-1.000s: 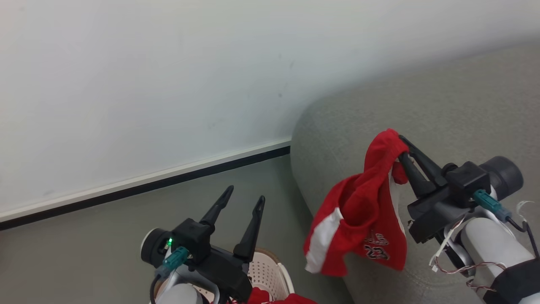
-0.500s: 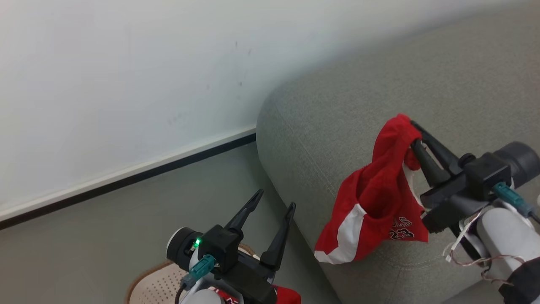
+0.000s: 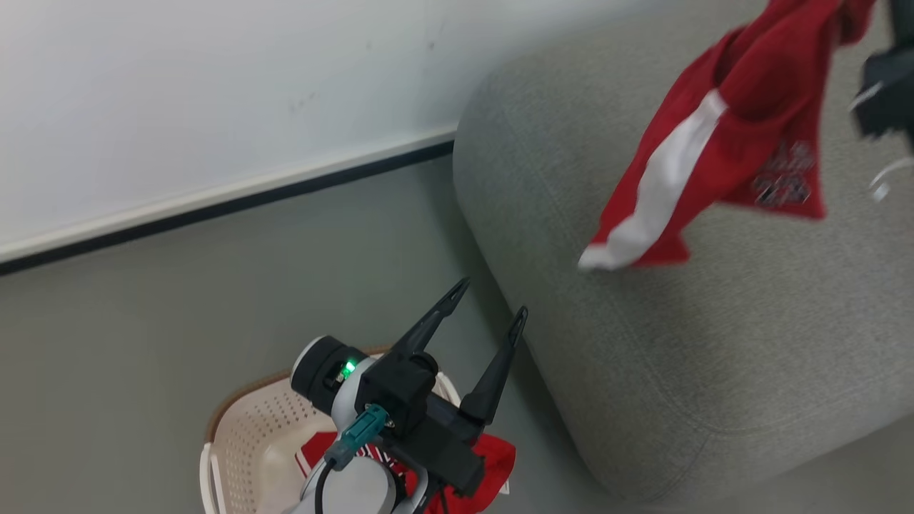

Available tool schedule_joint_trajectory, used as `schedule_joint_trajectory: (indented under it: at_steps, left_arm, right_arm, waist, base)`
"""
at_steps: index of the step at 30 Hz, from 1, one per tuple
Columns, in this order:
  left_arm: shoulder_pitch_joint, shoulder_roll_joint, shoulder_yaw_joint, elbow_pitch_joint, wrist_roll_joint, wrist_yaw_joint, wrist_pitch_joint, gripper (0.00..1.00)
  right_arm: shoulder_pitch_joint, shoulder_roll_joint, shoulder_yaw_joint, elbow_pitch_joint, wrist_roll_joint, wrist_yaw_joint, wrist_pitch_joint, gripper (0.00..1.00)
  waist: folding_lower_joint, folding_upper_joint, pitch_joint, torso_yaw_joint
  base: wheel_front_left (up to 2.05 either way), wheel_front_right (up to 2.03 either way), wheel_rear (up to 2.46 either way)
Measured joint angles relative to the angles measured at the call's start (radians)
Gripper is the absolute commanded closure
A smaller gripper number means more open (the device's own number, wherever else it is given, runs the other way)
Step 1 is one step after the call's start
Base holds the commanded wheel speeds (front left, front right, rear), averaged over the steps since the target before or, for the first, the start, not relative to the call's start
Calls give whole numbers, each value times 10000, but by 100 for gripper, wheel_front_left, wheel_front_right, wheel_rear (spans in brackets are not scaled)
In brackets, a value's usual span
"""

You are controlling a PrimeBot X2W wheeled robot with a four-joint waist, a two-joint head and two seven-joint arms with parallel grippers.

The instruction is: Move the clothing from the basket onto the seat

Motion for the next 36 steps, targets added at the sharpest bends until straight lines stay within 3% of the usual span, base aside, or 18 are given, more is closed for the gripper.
schedule_joint_trajectory:
  at_steps: [9, 14, 21, 36]
  left_arm:
    - [-591, 198, -10, -727, 433, 46, 115, 0]
    - [-715, 462, 102, -1101, 594, 176, 190, 0]
    - [-1093, 794, 178, -1601, 965, 190, 468, 0]
    - [-2105, 1398, 412, -2276, 1609, 265, 1060, 0]
  right_arm:
    - [-2972, -548, -508, 1492, 42, 84, 658, 100]
    - [-3798, -681, -614, 2107, -31, 84, 834, 100]
    - [-3744, -706, -784, 3175, 46, -19, 825, 100]
    - [-2813, 514, -656, 5317, 389, -280, 192, 100]
  waist:
    - [1, 0, 1178, 602]
    - [0, 0, 1895, 825]
    - [-1, 1, 2916, 890]
    - [-1, 1, 5093, 535]
  base:
    - [0, 0, 0]
    - [0, 0, 0]
    - [0, 0, 0]
    - [0, 0, 0]
